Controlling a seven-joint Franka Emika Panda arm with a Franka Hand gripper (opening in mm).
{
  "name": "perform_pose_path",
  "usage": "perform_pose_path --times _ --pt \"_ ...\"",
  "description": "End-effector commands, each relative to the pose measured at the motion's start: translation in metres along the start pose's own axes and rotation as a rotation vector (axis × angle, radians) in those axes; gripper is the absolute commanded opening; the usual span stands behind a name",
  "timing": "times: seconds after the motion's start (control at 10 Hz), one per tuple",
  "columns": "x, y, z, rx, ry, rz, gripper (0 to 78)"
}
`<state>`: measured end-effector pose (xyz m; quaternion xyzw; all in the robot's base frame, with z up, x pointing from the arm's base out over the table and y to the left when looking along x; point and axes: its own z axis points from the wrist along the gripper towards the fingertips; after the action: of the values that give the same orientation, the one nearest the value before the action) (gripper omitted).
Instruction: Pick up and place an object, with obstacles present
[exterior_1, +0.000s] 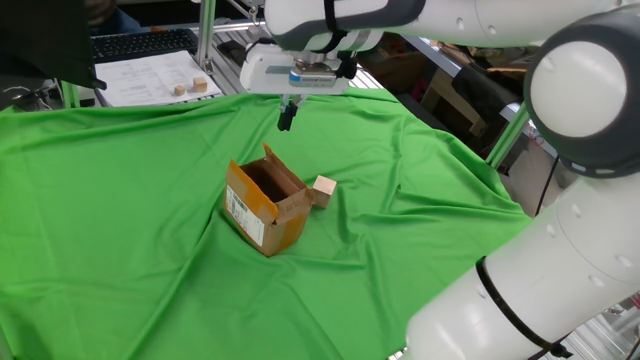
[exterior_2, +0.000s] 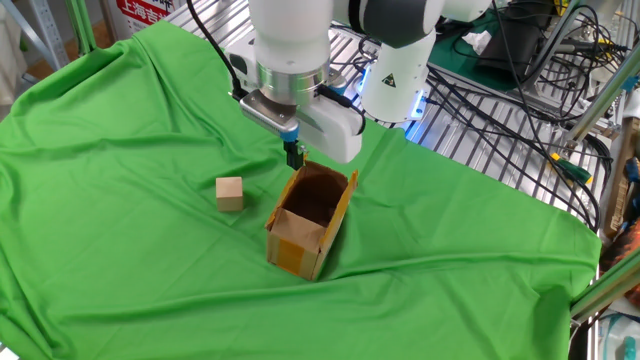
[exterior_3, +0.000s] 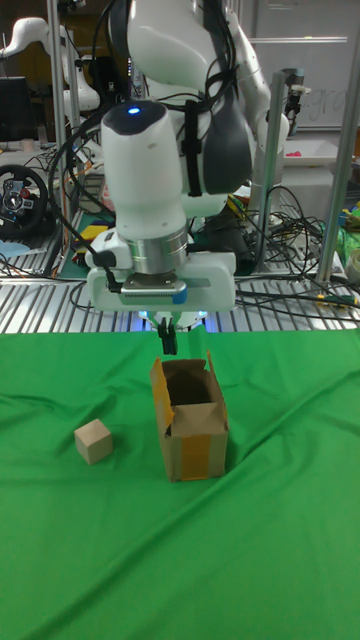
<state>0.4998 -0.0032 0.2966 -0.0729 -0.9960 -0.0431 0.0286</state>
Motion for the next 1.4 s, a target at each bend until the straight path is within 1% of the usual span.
perform_pose_path --times 0.1,0.2,0.6,0.8,1.0,1.1,1.2,1.3,1.4 --pt "-0.0032 -0.004 -0.0024 -0.028 0.0 0.033 0.0" --pt "-0.0032 -0.004 -0.0024 -0.023 -0.002 0.041 0.0" --pt "-0.0032 -0.004 -0.0024 -0.024 -0.002 0.069 0.0" --pt "-0.0032 -0.004 -0.0024 -0.023 -0.005 0.056 0.0" --pt "-0.0032 -0.0039 -0.0024 -0.028 -0.014 0.046 0.0" --pt "-0.0032 -0.0039 -0.0024 -0.023 -0.015 0.042 0.0" --pt "-0.0032 -0.0039 -0.0024 0.003 -0.008 0.089 0.0" --pt "-0.0032 -0.0039 -0.0024 0.023 -0.012 0.127 0.0" --pt "-0.0032 -0.0039 -0.0024 0.019 -0.009 0.163 0.0"
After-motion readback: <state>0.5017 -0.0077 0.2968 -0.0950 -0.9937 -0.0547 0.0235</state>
